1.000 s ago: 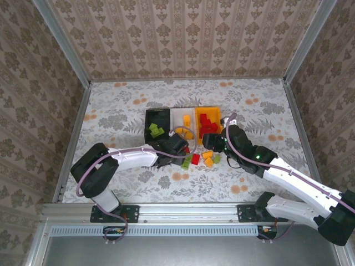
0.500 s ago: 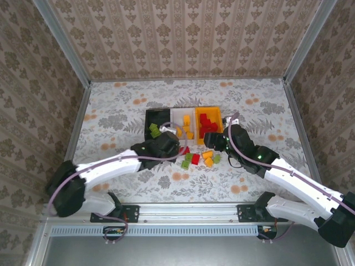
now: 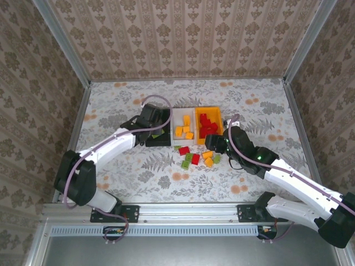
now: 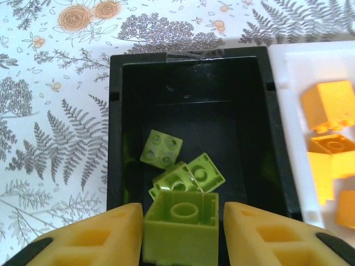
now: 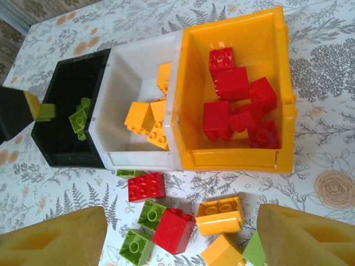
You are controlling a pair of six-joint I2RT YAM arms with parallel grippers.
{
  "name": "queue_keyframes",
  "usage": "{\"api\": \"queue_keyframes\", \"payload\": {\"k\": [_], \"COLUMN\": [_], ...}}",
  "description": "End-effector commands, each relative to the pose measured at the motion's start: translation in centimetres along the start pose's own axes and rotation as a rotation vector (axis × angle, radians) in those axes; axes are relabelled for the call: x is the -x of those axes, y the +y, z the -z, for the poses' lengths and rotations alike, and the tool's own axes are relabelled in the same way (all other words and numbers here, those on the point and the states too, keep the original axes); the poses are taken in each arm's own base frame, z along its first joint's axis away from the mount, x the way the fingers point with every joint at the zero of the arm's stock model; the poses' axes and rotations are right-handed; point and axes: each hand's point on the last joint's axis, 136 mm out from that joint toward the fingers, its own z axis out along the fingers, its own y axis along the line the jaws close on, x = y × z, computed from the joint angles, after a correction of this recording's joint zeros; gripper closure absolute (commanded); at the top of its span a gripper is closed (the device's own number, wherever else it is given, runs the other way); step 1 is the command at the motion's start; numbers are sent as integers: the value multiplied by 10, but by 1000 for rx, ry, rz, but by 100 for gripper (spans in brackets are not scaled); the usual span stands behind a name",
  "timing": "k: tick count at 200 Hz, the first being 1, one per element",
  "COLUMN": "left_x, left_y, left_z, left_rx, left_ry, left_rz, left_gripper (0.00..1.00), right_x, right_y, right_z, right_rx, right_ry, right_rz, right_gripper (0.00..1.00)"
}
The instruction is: Sort the legos into containers by color
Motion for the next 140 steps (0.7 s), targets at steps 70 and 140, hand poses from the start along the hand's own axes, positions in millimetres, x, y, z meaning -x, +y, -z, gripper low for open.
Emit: {"api": "queue_keyframes", "payload": {"k": [70, 140], "left_x": [32, -56], "left_y": [-32, -51], "left_z": [65, 114], "left_rx": [-219, -400], "left_ry": [-95, -73], "left_rz": [61, 113], "left_gripper": [15, 6], "right_x": [-48, -93], "right_y": [-32, -62], "right_z": [-9, -43], "right_rx": [-118, -270], "right_ry": [162, 291], "right_rz": [-14, -23], "right_gripper": [25, 33]}}
